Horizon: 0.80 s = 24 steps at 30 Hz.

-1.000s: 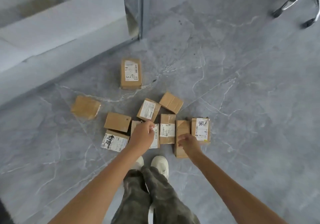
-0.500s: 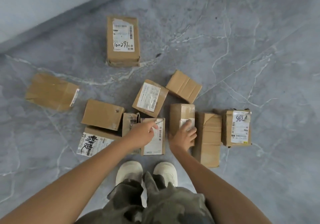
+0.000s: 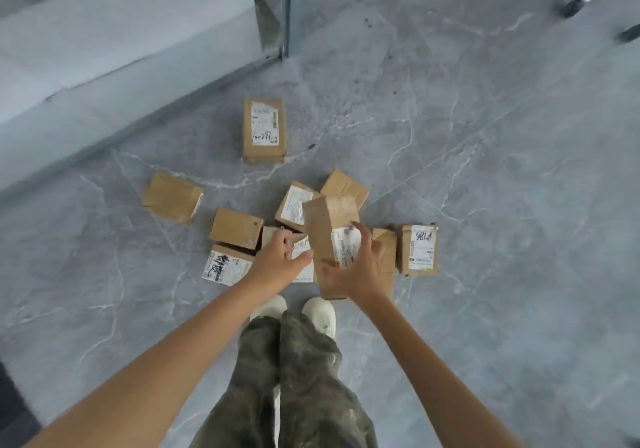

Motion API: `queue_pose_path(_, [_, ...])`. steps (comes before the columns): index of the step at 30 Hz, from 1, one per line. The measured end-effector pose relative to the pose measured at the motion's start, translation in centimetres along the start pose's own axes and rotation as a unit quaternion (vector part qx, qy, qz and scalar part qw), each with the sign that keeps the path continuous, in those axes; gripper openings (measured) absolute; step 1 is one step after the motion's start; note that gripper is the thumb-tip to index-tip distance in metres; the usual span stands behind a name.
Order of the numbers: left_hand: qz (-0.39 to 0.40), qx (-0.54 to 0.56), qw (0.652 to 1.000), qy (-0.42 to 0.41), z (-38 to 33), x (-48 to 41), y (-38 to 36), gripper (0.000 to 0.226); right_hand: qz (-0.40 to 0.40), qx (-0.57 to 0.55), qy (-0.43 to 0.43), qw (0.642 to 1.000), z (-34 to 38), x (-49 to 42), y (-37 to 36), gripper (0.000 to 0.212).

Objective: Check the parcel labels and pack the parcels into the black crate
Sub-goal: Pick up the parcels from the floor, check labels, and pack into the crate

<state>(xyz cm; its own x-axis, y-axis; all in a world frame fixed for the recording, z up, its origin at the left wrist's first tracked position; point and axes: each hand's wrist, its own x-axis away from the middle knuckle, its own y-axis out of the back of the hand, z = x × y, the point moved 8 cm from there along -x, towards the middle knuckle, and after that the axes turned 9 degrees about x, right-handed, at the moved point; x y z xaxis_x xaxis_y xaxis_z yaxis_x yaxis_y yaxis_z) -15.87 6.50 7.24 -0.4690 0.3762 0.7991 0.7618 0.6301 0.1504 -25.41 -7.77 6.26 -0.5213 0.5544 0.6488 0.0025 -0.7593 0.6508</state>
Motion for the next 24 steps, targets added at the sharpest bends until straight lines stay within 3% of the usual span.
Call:
queue_pose_path(4, [-0.037,0.195,0.98,0.005,-10.7,10.7,2.2,0.085,-0.105,0.112,0.142,0.978,10.7,12.7,12.0,0.087])
queue_pose_path(8, [-0.113,0.297,0.947,-0.042,-21.5,22.6,6.6,0.064,-0.142,0.096,0.196,0.966,19.2,22.7,23.3,0.087])
queue_pose_path(11, [-0.158,0.359,0.913,-0.113,-28.8,31.2,10.8,0.058,-0.194,0.012,0.234,0.953,23.9,29.0,31.0,0.089])
queue_pose_path(13, [-0.169,0.404,0.883,-0.168,-33.0,36.4,13.4,0.054,-0.206,-0.128,0.246,0.939,26.3,32.1,35.1,0.086])
queue_pose_path(16, [-0.176,0.442,0.839,-0.263,-37.6,44.0,16.0,0.056,-0.107,-0.359,0.248,0.893,29.4,35.8,38.2,0.078])
queue_pose_path(18, [-0.203,0.436,0.819,-0.311,-38.7,49.0,17.0,0.067,-0.006,-0.43,0.28,0.858,31.8,38.4,38.9,0.066])
queue_pose_path(22, [-0.24,0.447,0.776,-0.376,-37.5,57.1,17.6,0.089,0.056,-0.421,0.355,0.833,34.4,44.0,41.2,0.065])
queue_pose_path(24, [-0.284,0.421,0.767,-0.391,-35.8,60.6,17.7,0.082,0.078,-0.391,0.389,0.83,34.9,46.7,41.6,0.072])
